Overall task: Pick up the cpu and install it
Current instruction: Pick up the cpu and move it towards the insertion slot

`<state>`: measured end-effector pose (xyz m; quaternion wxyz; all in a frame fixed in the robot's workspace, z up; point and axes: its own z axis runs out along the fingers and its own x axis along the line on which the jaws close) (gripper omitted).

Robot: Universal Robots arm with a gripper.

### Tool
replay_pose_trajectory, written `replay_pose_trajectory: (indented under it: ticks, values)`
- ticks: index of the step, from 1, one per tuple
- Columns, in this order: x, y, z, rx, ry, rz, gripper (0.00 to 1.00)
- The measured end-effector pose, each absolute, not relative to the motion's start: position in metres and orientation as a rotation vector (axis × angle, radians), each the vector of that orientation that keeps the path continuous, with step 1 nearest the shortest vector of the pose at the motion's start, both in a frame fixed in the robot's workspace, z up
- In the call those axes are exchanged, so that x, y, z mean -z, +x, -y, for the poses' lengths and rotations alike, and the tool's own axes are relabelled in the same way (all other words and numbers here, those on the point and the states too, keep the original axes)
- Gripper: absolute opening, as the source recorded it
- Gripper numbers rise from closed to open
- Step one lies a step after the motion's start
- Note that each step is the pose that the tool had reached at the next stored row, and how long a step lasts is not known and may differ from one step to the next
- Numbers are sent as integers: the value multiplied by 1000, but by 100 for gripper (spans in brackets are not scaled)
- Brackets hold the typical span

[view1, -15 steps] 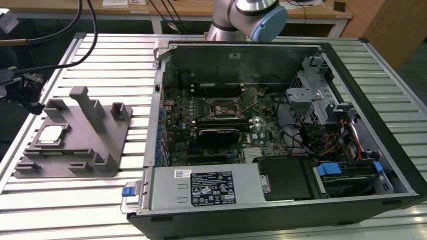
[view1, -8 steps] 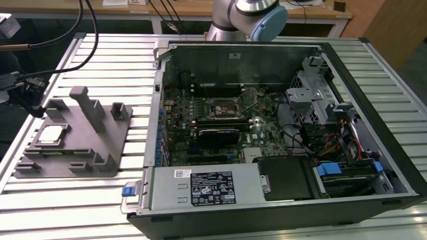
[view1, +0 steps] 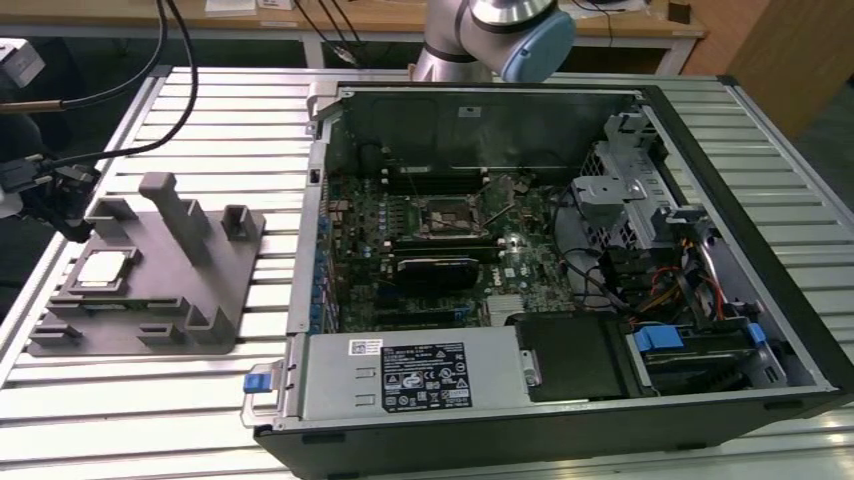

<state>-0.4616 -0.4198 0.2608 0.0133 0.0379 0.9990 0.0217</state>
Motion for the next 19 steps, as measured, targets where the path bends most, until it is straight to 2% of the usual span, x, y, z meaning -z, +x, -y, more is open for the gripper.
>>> replay_pose_trajectory:
  ticks: [19]
  values:
    - [-230,-471,422,-68,118,-3112,11]
